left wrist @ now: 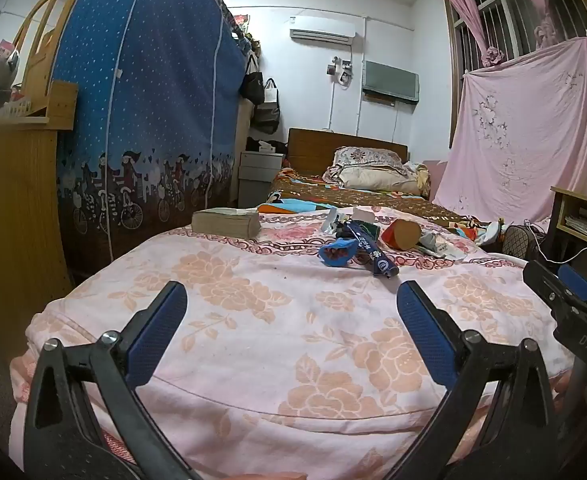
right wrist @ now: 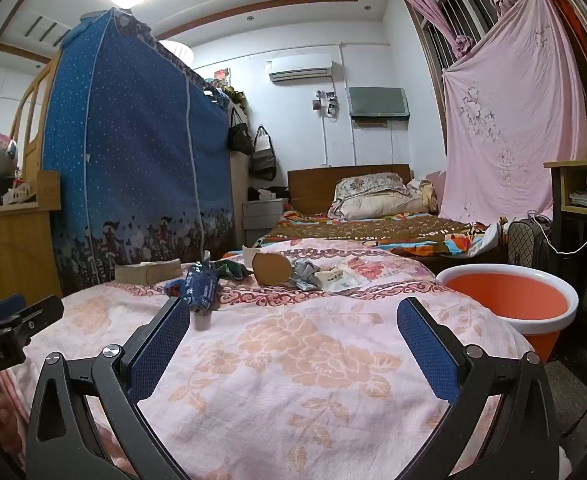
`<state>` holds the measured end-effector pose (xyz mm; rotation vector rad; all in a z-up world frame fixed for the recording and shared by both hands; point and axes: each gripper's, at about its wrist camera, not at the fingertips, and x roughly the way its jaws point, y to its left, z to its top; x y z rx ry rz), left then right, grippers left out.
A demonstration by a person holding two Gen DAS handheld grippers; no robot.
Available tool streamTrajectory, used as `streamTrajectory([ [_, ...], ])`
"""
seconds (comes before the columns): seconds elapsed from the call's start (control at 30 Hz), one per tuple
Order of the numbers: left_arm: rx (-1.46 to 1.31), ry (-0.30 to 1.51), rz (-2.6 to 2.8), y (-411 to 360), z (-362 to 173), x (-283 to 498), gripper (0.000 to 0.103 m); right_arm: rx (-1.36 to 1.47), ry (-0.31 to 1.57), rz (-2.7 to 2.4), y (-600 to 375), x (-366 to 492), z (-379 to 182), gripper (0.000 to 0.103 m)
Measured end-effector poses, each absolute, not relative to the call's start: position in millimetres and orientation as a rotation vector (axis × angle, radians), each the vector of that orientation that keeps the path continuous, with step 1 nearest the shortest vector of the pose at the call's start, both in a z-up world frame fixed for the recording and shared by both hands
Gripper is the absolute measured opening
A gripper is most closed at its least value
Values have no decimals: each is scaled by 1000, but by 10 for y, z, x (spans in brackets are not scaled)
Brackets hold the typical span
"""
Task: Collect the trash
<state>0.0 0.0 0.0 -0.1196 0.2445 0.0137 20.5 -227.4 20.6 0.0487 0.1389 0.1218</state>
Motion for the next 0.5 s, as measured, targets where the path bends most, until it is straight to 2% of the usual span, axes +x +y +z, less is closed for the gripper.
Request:
streamTrajectory([
  [0.5, -122, 247, 16, 4, -2, 4, 91, 50, 137, 122, -2267, 205, 203, 103],
])
